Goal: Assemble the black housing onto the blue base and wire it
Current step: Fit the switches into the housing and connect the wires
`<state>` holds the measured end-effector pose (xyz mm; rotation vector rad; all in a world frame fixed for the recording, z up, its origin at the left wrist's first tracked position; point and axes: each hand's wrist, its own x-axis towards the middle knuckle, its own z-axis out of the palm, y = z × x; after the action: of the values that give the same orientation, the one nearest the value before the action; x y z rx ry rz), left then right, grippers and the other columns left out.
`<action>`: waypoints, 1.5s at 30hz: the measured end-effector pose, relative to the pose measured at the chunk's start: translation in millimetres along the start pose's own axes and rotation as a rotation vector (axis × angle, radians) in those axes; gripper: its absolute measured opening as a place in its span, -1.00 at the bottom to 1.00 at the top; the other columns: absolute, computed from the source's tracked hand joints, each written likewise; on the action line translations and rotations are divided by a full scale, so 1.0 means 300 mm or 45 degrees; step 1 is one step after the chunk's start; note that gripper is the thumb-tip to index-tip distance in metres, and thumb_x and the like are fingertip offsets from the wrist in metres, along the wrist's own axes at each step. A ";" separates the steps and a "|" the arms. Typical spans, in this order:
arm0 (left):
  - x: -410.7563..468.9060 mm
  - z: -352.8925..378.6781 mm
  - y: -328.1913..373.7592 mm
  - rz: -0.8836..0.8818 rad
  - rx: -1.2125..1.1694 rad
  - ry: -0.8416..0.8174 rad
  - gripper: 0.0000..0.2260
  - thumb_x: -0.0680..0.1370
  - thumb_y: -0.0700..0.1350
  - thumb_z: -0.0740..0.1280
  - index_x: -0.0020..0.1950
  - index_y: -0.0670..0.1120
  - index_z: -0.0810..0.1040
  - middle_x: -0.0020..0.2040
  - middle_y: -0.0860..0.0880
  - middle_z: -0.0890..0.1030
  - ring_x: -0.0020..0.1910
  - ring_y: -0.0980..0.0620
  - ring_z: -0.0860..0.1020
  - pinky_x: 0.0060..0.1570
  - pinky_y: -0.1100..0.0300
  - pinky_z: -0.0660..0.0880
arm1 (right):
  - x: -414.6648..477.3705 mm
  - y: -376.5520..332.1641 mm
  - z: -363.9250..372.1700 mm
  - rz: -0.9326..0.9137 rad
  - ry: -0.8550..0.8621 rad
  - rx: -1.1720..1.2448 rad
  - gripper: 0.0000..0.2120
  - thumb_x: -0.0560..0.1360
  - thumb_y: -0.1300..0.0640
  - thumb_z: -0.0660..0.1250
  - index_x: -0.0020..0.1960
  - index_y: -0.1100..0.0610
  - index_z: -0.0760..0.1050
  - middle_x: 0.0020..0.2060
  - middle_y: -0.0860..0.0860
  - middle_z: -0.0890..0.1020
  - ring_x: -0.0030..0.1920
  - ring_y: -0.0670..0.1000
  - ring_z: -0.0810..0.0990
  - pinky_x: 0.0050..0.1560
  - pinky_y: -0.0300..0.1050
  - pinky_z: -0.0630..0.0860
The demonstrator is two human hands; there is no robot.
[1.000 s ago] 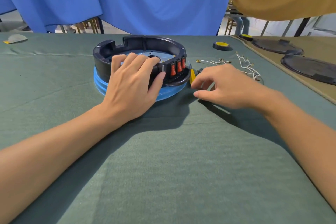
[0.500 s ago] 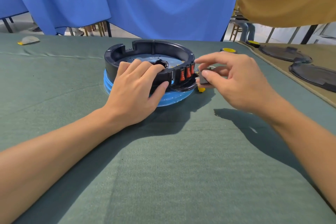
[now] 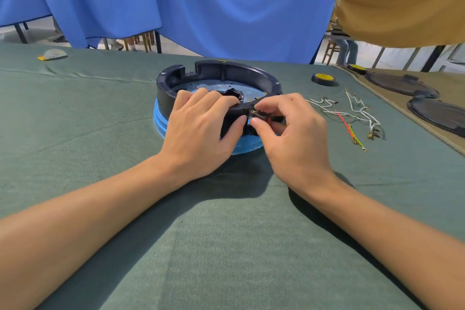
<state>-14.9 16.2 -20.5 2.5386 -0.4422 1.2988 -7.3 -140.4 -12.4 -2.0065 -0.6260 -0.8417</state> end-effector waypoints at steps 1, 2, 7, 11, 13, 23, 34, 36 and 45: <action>0.000 0.000 0.002 0.008 0.000 0.006 -0.66 0.57 0.03 0.24 0.08 -0.20 0.64 -0.14 -0.08 0.64 -0.16 -0.15 0.55 -0.02 -0.01 0.34 | -0.001 -0.001 0.001 -0.002 0.014 0.000 -0.86 0.42 0.30 0.45 -0.03 0.19 0.62 -0.13 0.04 0.58 -0.13 -0.01 0.59 -0.08 0.02 0.60; 0.000 0.001 0.004 0.022 0.006 0.010 -0.67 0.57 0.02 0.25 0.07 -0.20 0.64 -0.14 -0.08 0.64 -0.16 -0.16 0.55 -0.03 0.00 0.34 | -0.003 -0.003 0.003 -0.008 0.027 -0.016 -0.87 0.42 0.30 0.45 -0.04 0.19 0.62 -0.13 0.03 0.58 -0.15 -0.03 0.58 -0.09 -0.01 0.59; -0.002 0.003 0.014 0.044 0.020 0.022 -0.69 0.56 0.01 0.28 0.06 -0.20 0.64 -0.15 -0.08 0.65 -0.16 -0.15 0.56 -0.03 0.01 0.33 | -0.014 -0.007 0.000 -0.006 0.023 -0.214 -0.91 0.43 0.20 0.44 -0.07 0.11 0.61 -0.13 0.00 0.61 -0.14 0.05 0.58 -0.15 0.06 0.53; -0.002 -0.001 0.012 0.046 0.014 0.010 -0.70 0.56 0.01 0.28 0.06 -0.19 0.64 -0.15 -0.07 0.65 -0.16 -0.14 0.56 -0.03 0.00 0.34 | -0.009 -0.013 -0.017 -0.031 -0.034 -0.249 -0.89 0.44 0.20 0.41 -0.04 0.09 0.61 -0.18 -0.03 0.62 -0.19 -0.03 0.55 -0.14 -0.05 0.50; -0.001 -0.001 0.010 0.047 0.012 0.015 -0.70 0.56 0.01 0.28 0.06 -0.19 0.64 -0.15 -0.07 0.65 -0.16 -0.14 0.57 -0.03 -0.01 0.35 | -0.008 -0.013 -0.029 -0.069 -0.057 -0.236 -0.84 0.42 0.25 0.39 -0.03 0.10 0.63 -0.22 -0.02 0.63 -0.24 -0.05 0.54 -0.15 -0.12 0.48; -0.002 0.002 0.010 0.047 0.003 0.040 -0.73 0.55 -0.01 0.31 0.04 -0.19 0.65 -0.17 -0.07 0.64 -0.18 -0.15 0.56 -0.03 0.00 0.35 | 0.002 -0.019 -0.061 -0.040 -0.037 -0.157 -0.85 0.42 0.24 0.48 -0.01 0.14 0.68 -0.24 0.00 0.71 -0.26 -0.04 0.66 -0.11 -0.01 0.62; -0.002 0.005 0.008 0.045 -0.001 0.057 -0.72 0.55 0.00 0.30 0.04 -0.19 0.64 -0.18 -0.07 0.64 -0.18 -0.15 0.56 -0.03 0.00 0.35 | 0.003 -0.021 -0.043 0.035 0.026 -0.102 -0.90 0.39 0.18 0.52 -0.12 0.12 0.62 -0.35 -0.14 0.61 -0.22 -0.14 0.61 -0.17 -0.23 0.55; -0.004 0.006 0.009 0.044 0.000 0.062 -0.72 0.56 0.00 0.31 0.04 -0.19 0.65 -0.18 -0.07 0.64 -0.19 -0.16 0.56 -0.03 0.01 0.34 | 0.000 -0.022 -0.039 0.034 0.037 -0.083 -0.88 0.39 0.16 0.53 -0.13 0.14 0.61 -0.34 -0.13 0.62 -0.21 -0.15 0.61 -0.17 -0.30 0.55; -0.003 0.008 0.007 0.039 -0.008 0.068 -0.72 0.55 0.00 0.31 0.04 -0.19 0.65 -0.17 -0.07 0.65 -0.19 -0.15 0.56 -0.04 0.00 0.34 | -0.003 -0.012 -0.031 0.000 0.049 -0.089 -0.86 0.41 0.17 0.52 -0.13 0.21 0.60 -0.30 0.00 0.69 -0.28 -0.06 0.66 -0.17 -0.03 0.60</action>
<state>-14.5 13.5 -22.3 2.4950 -0.4747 1.3702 -13.4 -146.6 -7.4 -2.0477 -0.5821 -0.9109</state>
